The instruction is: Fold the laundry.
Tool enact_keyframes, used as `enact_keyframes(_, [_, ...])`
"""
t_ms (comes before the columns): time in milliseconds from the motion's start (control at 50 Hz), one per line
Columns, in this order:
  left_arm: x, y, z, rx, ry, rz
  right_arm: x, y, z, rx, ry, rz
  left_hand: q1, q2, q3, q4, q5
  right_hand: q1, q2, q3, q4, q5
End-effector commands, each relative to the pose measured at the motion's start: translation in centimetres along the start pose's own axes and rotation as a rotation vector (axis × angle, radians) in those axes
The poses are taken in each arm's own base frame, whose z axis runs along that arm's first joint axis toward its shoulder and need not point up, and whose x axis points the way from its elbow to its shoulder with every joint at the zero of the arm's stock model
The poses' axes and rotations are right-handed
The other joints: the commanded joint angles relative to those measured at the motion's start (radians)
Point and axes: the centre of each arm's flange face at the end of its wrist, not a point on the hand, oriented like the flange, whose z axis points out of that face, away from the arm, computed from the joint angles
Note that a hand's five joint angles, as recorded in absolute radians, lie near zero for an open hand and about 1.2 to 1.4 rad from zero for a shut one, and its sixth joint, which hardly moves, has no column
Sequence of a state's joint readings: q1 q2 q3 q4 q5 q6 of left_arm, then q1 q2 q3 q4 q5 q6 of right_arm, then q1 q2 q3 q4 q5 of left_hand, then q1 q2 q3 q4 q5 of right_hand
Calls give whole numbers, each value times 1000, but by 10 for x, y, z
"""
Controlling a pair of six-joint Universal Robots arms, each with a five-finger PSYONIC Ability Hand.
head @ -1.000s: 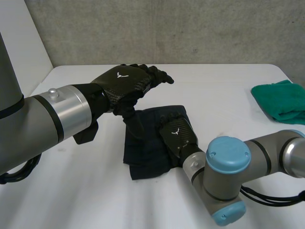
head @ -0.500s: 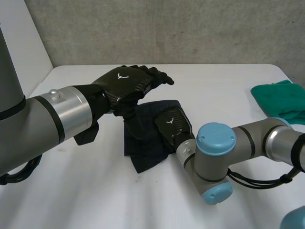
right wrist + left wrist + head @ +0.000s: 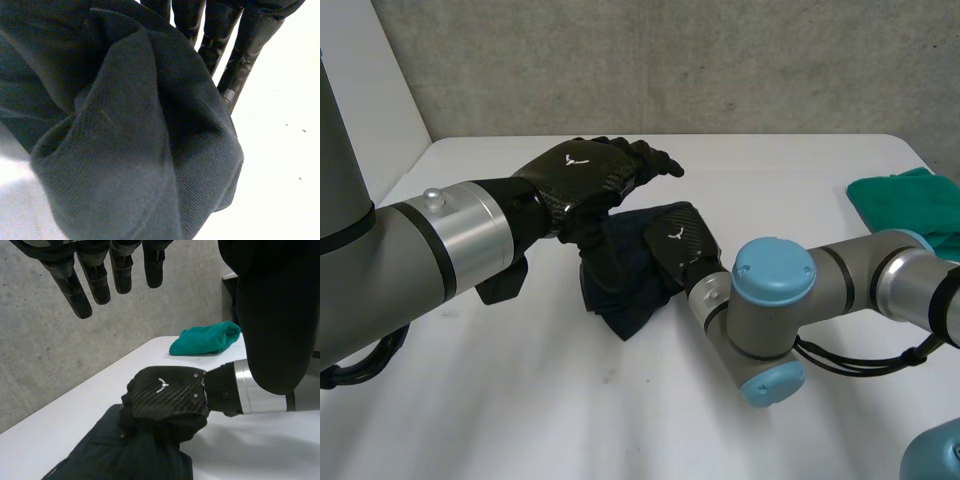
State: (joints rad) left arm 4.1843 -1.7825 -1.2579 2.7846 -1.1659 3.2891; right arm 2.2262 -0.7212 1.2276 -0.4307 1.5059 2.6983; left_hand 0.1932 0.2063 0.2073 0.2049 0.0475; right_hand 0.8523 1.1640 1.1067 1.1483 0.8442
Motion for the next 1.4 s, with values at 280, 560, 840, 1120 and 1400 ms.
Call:
enact_keyframes(280, [0, 0, 0, -2, 0, -13, 204, 63, -8, -130, 184, -153, 35, 22, 21, 23, 6, 544, 232, 290, 248, 378])
enact_keyframes(560, [0, 2, 0, -6, 0, -17, 296, 28, 20, 122, 306, -288, 35, 22, 21, 23, 6, 544, 232, 290, 248, 378])
enact_keyframes(840, [1, 2, 0, -7, 2, -20, 406, 60, -7, 166, 513, -154, 35, 22, 21, 23, 6, 544, 232, 290, 248, 378])
enact_keyframes(1120, [2, 8, 3, -25, 9, -27, 409, 176, -62, -65, 357, 35, 35, 22, 21, 23, 6, 544, 232, 290, 248, 378])
enact_keyframes(1400, [4, 6, 2, -20, 13, -23, 420, 112, -88, -160, 399, 1, 32, 19, 18, 20, 3, -678, -989, -932, -974, -844])
